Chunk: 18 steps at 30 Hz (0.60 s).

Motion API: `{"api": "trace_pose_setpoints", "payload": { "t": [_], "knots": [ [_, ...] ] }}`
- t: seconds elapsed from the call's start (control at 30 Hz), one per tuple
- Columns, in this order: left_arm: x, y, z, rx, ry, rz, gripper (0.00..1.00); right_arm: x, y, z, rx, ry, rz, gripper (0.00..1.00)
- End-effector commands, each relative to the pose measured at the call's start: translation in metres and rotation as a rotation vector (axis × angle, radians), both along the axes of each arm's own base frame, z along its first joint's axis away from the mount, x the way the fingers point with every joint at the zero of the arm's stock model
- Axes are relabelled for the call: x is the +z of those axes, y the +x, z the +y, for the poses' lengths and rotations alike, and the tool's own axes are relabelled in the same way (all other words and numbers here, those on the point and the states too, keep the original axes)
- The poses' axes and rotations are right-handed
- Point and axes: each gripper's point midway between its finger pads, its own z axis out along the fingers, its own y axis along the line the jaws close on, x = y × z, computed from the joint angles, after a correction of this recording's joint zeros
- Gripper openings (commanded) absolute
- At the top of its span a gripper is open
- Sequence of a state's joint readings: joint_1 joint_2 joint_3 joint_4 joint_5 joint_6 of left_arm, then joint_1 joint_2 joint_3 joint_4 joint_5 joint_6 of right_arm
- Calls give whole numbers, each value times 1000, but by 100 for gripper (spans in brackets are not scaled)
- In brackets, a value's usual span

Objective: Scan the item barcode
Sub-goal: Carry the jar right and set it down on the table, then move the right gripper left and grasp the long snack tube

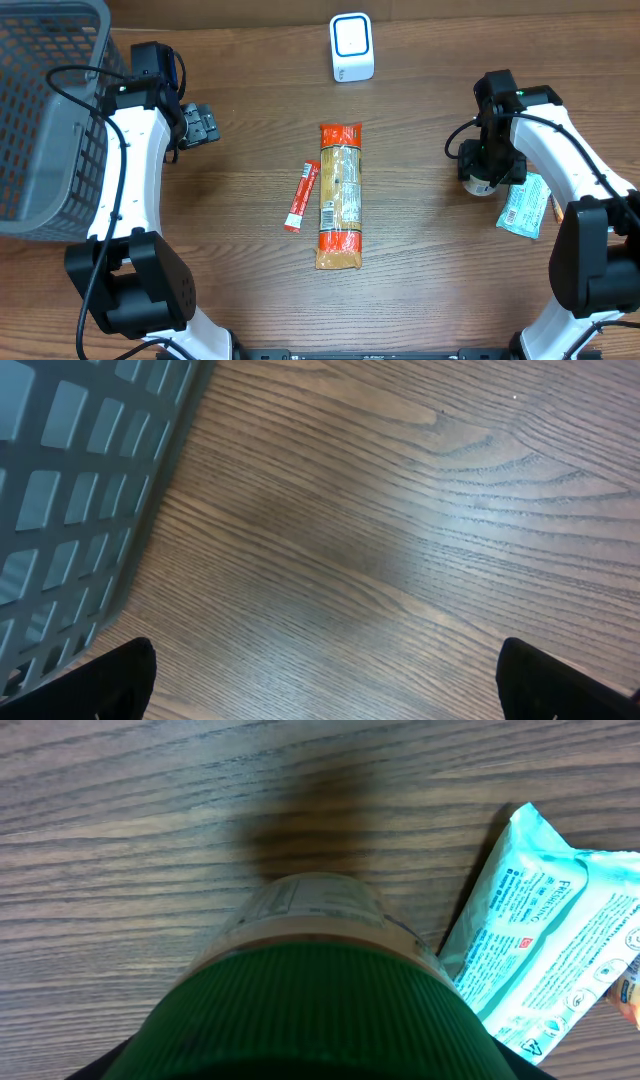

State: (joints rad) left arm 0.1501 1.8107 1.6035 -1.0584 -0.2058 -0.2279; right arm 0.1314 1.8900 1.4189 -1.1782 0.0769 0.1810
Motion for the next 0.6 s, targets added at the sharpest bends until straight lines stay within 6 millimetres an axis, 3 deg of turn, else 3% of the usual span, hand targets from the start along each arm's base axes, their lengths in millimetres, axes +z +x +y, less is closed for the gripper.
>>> {"api": "trace_pose_setpoints", "payload": {
  "t": [0.0,0.37,0.57],
  "knots": [
    [9,4,-3,-18,2,-23,100,5,0,-1,-8,1,-12,56],
    [9,4,-3,-18,2,-23,100,5,-8,-3,-8,-4,23,100],
    [9,4,-3,-18,2,-23,100,14,6,-1,-8,3,-28,100]
  ]
}}
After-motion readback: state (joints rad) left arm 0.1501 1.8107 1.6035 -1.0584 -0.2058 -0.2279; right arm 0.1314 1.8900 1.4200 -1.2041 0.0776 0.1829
